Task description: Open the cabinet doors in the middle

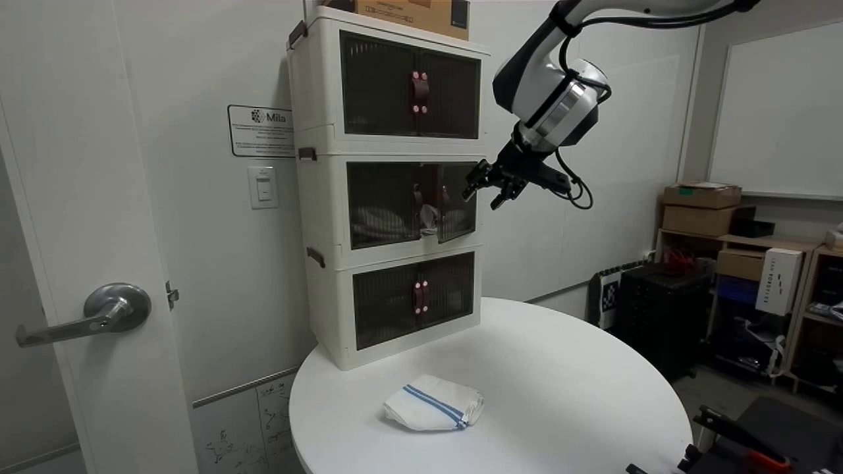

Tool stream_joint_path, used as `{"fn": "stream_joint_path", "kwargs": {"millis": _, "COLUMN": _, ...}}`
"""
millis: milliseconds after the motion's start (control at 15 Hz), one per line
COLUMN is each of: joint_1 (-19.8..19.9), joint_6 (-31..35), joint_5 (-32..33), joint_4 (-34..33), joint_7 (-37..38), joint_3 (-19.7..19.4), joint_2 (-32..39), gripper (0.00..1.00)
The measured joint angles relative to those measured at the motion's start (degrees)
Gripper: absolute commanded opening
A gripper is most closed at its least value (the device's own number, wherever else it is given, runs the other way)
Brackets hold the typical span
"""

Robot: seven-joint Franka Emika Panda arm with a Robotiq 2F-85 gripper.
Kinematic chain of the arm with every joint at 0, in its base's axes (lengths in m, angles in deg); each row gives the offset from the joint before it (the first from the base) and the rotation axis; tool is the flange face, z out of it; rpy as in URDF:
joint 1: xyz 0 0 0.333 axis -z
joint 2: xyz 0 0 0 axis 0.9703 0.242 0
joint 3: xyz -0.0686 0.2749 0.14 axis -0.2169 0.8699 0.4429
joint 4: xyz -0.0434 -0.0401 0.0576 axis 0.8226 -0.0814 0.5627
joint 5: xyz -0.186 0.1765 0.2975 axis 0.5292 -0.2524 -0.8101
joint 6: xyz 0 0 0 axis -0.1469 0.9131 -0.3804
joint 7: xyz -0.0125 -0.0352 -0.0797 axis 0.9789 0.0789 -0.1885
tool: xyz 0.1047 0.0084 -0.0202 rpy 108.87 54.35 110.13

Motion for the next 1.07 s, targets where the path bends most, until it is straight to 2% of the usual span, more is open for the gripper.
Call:
{"fn": "stream_joint_path", "kwargs": {"millis": 200, "joint_1": 0.1, "joint_6": -3.9, "joint_5": 13.9, "joint_4": 0.7, "joint_7": 13.6, "joint_3": 0.0, "joint_2": -2.1, "gripper": 1.00}}
{"fn": "stream_joint_path", "kwargs": {"millis": 400, "joint_1": -0.1, "joint_6": -9.0, "joint_5": 24.9, "joint_4": -2.4, "joint_7": 26.7, "joint_3": 0.9, "joint_2": -4.3, "gripper": 1.00}}
{"fn": "stream_joint_path", "kwargs": {"millis": 733, "joint_1": -1.0, "joint_6": -14.4, "joint_5": 37.4, "joint_4": -10.9, "joint_7": 44.1, "joint_3": 3.5, "joint_2": -4.2, "gripper": 1.00}}
{"fn": "stream_joint_path", "kwargs": {"millis": 1067, "joint_1": -1.2, "joint_6": -22.7, "joint_5": 50.1, "joint_4": -19.4, "joint_7": 60.4, "joint_3": 4.1, "joint_2": 0.5, "gripper": 1.00}}
